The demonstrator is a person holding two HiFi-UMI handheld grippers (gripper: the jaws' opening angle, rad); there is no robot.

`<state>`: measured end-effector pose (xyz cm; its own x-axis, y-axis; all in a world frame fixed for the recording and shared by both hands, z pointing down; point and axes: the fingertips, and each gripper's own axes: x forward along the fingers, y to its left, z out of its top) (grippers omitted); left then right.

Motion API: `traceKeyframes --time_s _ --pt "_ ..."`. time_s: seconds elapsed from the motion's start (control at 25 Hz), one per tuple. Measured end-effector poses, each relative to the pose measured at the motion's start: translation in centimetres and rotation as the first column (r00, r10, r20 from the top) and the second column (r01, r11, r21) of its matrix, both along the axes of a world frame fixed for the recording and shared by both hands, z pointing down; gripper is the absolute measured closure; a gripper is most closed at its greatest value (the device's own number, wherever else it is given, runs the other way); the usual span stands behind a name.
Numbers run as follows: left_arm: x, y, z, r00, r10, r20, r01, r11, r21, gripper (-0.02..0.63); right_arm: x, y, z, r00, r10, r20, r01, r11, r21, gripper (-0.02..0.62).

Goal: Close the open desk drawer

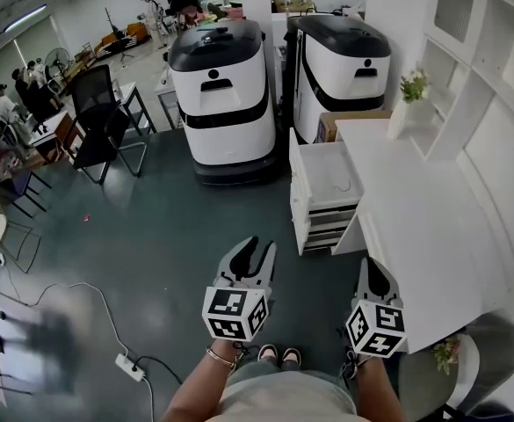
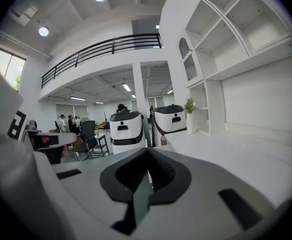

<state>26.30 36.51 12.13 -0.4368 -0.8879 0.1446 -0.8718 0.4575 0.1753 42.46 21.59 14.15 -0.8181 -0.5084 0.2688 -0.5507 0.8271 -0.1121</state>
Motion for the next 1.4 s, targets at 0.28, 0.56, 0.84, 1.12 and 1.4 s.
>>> traceKeyframes --time_s 0.28,0.56,0.84,1.12,1.4 --pt "-1.2 0.8 0.9 0.998 -0.065 -0.016 0.065 0.998 -0.007 0.472 -0.4 -0.6 1.5 0.999 -0.027 -0.019 0.026 0.999 -0.028 0.589" --pt "-5.3 -1.7 1.9 0.999 -0.043 -0.026 0.043 0.999 -0.013 0.480 -3.3 -2.6 2.4 0.999 0.003 -0.033 -0.005 0.999 -0.037 0.589" --pt "-12.8 -5.0 2.1 0.999 0.052 -0.009 -0.052 0.998 -0.032 0.480 -9.8 -4.8 1.7 0.996 0.088 -0.019 -0.088 0.996 -0.030 0.589" --pt "-21.4 -6.8 1.7 0.990 0.138 0.006 -0.137 0.989 -0.053 0.480 -17.1 -6.1 1.0 0.984 0.180 -0.005 -0.180 0.983 -0.039 0.589" --pt "-27.2 -8.2 2.6 0.978 0.209 -0.018 -0.210 0.976 -0.059 0.480 -21.2 -6.5 1.5 0.964 0.263 -0.031 -0.265 0.963 -0.044 0.589"
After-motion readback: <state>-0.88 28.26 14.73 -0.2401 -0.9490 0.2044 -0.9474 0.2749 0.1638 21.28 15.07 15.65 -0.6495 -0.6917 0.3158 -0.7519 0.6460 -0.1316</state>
